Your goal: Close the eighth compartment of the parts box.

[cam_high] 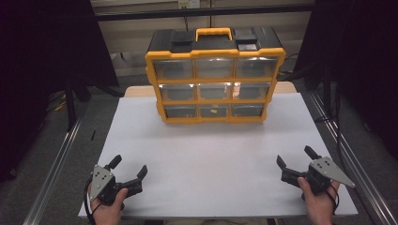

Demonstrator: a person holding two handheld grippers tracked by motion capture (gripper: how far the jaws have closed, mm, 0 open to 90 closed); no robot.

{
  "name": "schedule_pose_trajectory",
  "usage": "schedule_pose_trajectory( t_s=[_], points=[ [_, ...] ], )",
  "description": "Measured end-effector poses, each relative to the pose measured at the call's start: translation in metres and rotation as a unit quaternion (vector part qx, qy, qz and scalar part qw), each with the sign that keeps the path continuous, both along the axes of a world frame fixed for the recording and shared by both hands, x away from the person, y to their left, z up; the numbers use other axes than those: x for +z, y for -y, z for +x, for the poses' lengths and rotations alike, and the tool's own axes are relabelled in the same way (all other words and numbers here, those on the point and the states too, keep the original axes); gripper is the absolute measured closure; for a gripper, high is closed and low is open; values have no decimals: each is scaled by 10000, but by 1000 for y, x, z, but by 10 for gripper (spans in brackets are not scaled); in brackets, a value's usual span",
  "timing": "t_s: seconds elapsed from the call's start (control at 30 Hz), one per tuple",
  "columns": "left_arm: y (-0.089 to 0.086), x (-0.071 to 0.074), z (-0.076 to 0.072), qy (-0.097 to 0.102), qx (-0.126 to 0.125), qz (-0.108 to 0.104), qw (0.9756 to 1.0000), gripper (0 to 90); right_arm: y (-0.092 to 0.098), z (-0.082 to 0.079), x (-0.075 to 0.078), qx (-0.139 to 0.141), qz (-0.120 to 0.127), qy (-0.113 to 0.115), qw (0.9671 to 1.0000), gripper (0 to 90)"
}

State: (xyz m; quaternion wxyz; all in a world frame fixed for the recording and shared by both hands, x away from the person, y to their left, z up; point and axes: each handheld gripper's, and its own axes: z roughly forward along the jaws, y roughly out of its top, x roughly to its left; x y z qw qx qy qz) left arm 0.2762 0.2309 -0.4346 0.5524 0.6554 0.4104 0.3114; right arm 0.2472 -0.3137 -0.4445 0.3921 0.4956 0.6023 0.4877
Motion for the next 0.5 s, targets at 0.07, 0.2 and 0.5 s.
schedule_pose_trajectory(
  t_s=[0.07,0.2,0.5],
  points=[
    [0,0,0,-23,-11,-19,10000,27,0,-3,-1,-19,-29,12,10000,4],
    [1,0,0,-61,-16,-40,10000,27,2,-6,-1,-46,-27,45,10000,5],
    [2,0,1,-104,-30,-98,9999,27,2,-2,-1,-54,10,119,9999,5]
  ],
)
